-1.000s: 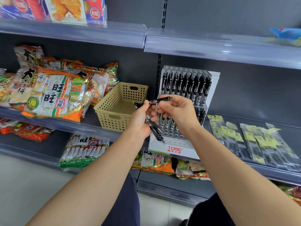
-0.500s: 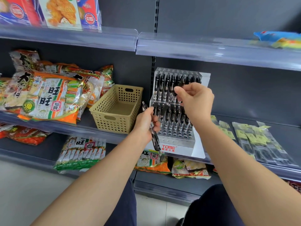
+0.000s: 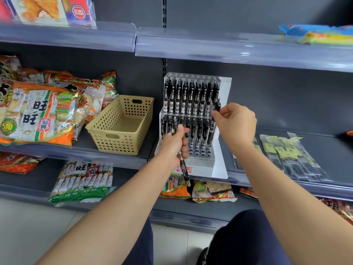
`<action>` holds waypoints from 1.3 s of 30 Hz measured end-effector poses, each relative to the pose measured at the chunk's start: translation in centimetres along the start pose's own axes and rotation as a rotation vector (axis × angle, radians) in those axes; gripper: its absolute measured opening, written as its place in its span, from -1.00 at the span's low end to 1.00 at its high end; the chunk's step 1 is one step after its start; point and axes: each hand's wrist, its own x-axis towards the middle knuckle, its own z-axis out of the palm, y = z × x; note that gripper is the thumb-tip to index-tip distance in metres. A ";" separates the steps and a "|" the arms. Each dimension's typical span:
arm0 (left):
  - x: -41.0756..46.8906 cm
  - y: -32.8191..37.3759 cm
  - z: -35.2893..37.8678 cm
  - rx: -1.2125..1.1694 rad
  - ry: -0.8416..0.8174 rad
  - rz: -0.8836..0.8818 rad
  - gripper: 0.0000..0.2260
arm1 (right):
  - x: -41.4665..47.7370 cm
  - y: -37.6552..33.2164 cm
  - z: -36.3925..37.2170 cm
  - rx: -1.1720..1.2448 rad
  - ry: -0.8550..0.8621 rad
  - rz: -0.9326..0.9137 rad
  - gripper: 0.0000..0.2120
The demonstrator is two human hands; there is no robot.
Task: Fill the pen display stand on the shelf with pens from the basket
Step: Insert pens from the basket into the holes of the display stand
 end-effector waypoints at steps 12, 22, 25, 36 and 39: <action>0.4 -0.2 1.0 -0.048 0.040 -0.024 -0.87 | -0.6 1.7 0.9 -0.099 -0.075 0.020 -0.82; -0.2 -0.4 1.4 0.082 0.020 0.086 -0.86 | -1.4 2.7 1.9 -0.150 -0.125 0.035 -0.76; -0.3 -0.4 1.6 0.085 0.020 0.117 -0.79 | -1.7 3.3 2.1 -0.168 -0.143 0.037 -0.75; -0.4 -0.7 2.2 0.186 -0.021 0.164 -0.76 | -1.8 4.0 2.6 -0.191 -0.233 0.070 -0.72; -0.5 -0.8 2.2 0.118 -0.073 0.171 -0.84 | -1.8 3.5 2.2 -0.152 -0.186 0.082 -0.70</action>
